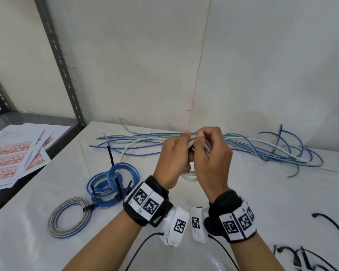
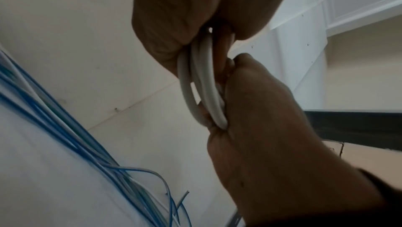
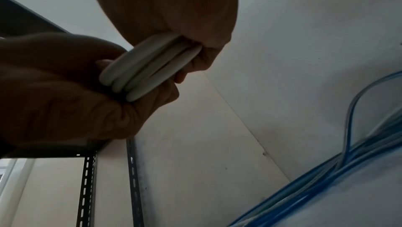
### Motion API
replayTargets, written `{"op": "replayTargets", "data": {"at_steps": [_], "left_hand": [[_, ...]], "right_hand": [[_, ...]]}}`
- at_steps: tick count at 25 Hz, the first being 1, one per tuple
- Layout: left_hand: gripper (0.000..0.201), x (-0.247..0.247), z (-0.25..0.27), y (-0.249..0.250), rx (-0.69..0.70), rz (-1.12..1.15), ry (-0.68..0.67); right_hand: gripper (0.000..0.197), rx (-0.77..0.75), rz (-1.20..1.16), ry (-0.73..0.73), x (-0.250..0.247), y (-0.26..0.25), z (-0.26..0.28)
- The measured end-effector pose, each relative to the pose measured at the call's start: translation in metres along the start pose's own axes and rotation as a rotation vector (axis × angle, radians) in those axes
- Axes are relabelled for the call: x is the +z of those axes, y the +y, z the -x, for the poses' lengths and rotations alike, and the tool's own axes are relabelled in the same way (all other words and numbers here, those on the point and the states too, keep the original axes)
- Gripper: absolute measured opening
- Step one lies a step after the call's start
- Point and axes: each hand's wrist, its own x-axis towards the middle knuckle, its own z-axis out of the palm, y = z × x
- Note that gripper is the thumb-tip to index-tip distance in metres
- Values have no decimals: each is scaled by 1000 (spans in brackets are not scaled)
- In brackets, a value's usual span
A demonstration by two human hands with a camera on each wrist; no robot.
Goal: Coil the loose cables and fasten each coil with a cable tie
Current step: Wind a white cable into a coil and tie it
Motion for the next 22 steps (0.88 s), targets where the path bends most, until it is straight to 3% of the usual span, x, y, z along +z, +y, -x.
{"op": "replayTargets", "data": {"at_steps": [4,7,12,14,17,19,22], "left_hand": [[16,0,-3,-1,30,137,185],[1,-11,-8,2,13,190,199],[10,-27,-19,1,9,171,233],[13,-32,-24,-1,5,122,261],[12,-37,-28,-6,48,33,271],[10,-34,-27,-8,82,-22,252],[12,-30,-25,-10,118,-87,224]], "right_hand": [[9,30,-50,53,1,-5,5],[9,-55,-54,-89,2,-6,4],[38,-230,217,-338,-3,5,5],[60,-165,256,-532,-8,3,3],[117,-73,514,-802,-6,-3,6],[135,-88,651,-745,1,0,13],[111,-183,656,-487,15,11,25]]}}
